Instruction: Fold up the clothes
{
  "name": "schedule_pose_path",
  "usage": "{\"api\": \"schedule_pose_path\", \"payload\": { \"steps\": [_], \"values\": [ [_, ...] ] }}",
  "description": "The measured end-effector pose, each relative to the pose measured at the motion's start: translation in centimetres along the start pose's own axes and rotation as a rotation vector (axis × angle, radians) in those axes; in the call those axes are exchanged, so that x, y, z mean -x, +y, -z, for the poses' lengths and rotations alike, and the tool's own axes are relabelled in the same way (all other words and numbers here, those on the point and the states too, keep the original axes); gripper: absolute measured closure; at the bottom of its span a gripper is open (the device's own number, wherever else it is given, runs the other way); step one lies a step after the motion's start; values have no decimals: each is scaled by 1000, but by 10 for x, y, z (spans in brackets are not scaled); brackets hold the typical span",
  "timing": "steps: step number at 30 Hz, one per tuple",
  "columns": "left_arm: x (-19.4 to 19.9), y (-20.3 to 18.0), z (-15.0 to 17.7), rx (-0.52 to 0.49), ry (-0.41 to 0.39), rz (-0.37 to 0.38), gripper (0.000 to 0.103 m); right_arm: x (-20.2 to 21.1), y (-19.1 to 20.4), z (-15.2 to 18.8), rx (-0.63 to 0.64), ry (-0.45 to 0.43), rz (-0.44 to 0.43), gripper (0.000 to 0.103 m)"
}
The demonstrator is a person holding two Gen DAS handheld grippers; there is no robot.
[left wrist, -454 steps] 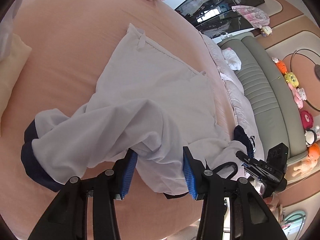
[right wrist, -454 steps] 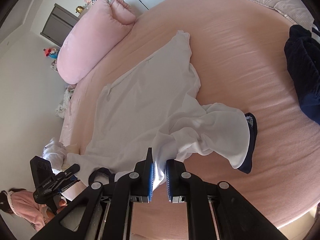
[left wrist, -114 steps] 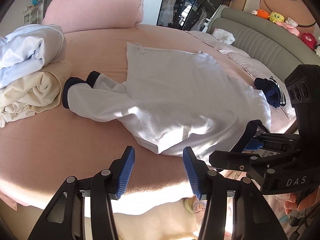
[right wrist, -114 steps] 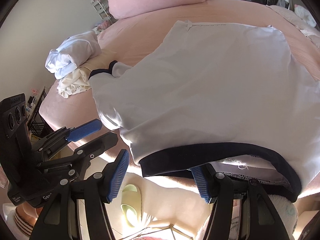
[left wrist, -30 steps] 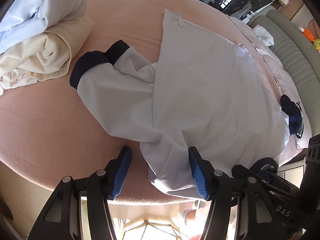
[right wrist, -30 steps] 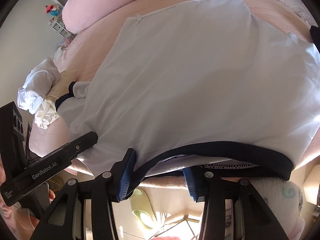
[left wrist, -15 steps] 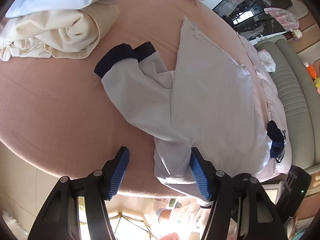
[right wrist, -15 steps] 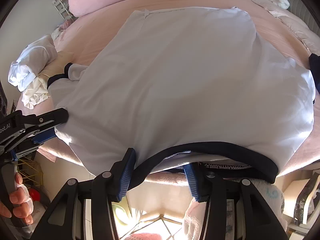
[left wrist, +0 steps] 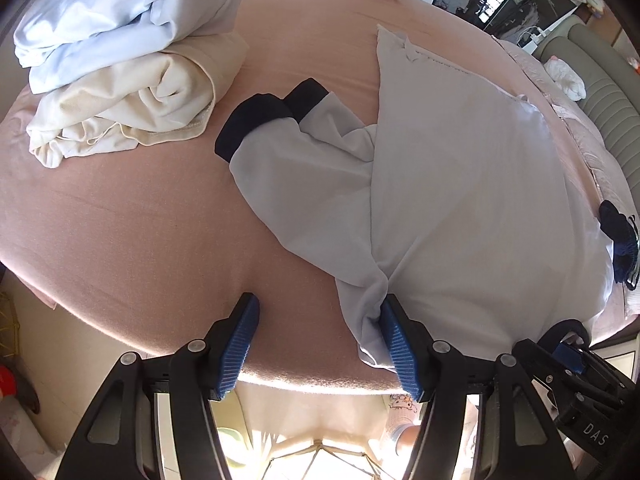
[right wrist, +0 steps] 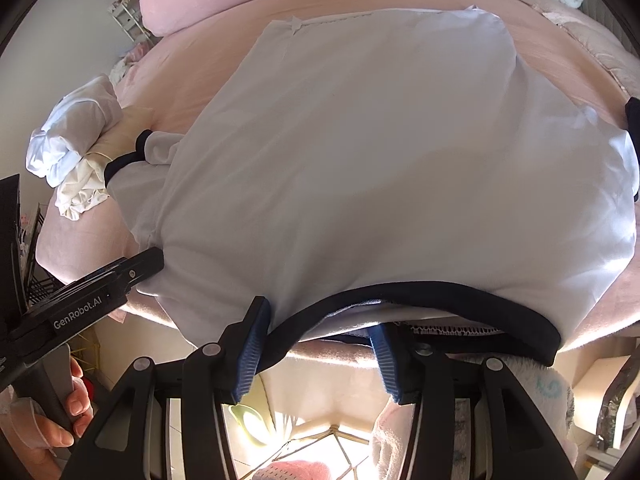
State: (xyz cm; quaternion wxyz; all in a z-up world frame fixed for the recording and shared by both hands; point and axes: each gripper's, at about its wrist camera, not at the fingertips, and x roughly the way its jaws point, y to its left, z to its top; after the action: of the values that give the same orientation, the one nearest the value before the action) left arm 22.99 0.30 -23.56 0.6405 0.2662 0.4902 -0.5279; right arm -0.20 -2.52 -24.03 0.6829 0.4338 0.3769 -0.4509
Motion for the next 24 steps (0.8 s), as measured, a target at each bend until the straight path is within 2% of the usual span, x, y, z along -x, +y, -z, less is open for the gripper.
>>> {"api": "schedule_pose_path", "payload": {
  "steps": [3,6,8,14,20,24],
  "values": [
    [6,8,2,38,-10,72,42,8,-3,-1,-27,11,-31,47],
    [14,16,1,83,-22,189,38,19,2,2,-17,29,-27,43],
    [20,22,-1,121,-30,239,35,28,4,0,-10,43,-16,41],
    [24,43,-16,263,-52,398,27,58,19,1,-35,46,-68,33],
    [4,38,-35,311,-20,401,27,61,31,-8,-18,22,-31,33],
    [7,47,-29,327,8,422,27,54,37,-12,-5,33,-11,33]
  ]
}}
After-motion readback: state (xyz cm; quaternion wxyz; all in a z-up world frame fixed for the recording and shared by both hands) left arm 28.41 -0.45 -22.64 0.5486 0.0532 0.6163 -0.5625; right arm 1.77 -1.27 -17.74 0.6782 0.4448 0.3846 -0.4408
